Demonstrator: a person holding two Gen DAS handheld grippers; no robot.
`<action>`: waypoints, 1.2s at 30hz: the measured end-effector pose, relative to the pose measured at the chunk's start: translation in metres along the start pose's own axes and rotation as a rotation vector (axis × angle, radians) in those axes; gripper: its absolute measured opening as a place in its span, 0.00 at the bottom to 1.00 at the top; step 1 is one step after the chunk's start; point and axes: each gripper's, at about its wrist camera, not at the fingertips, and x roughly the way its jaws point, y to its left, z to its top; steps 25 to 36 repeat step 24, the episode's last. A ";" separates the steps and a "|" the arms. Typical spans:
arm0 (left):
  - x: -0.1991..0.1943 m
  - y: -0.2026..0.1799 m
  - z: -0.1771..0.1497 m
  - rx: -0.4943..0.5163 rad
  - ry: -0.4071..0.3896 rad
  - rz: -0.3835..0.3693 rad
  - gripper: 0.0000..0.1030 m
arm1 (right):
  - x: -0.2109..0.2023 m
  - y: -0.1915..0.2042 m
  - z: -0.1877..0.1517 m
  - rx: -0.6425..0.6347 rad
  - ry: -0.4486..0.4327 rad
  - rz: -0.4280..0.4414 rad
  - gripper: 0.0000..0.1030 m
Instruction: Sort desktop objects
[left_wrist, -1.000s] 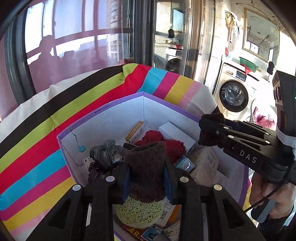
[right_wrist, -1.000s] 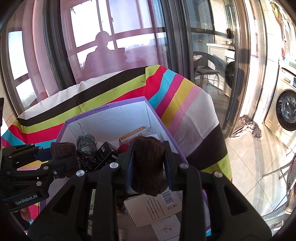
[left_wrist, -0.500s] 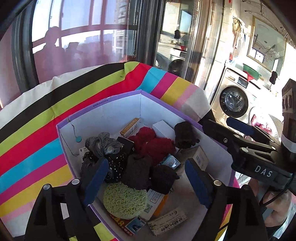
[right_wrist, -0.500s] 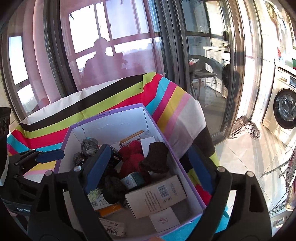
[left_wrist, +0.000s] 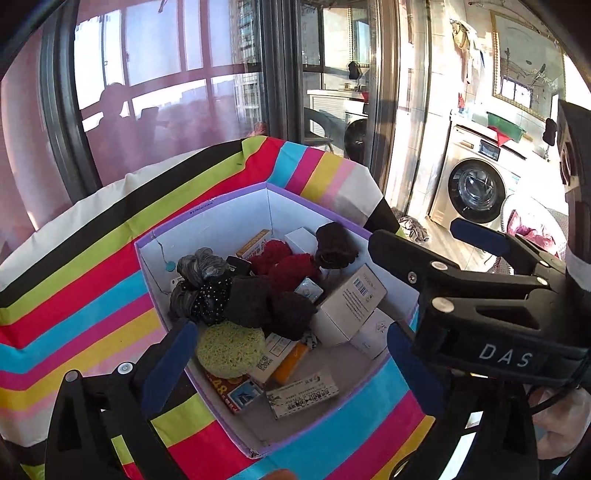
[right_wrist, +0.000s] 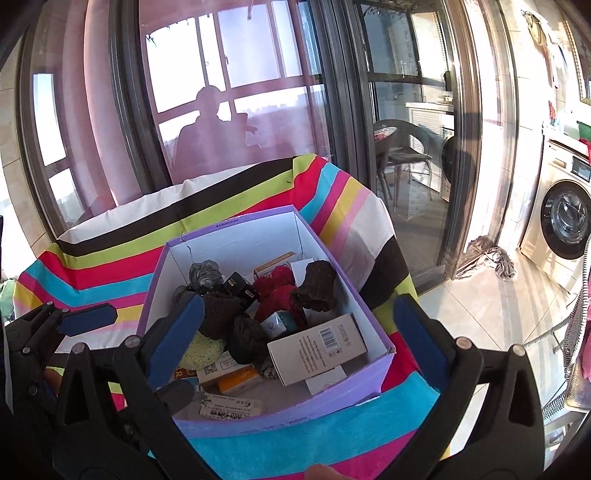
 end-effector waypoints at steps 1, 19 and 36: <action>0.000 0.001 0.000 -0.004 -0.004 -0.001 1.00 | 0.001 -0.001 0.000 0.002 0.002 0.001 0.99; 0.012 0.002 0.006 0.007 0.004 0.034 1.00 | 0.006 -0.003 -0.002 0.014 0.012 0.006 0.99; 0.009 -0.004 0.006 0.040 -0.024 0.031 1.00 | 0.008 -0.002 -0.002 0.011 0.017 0.006 0.99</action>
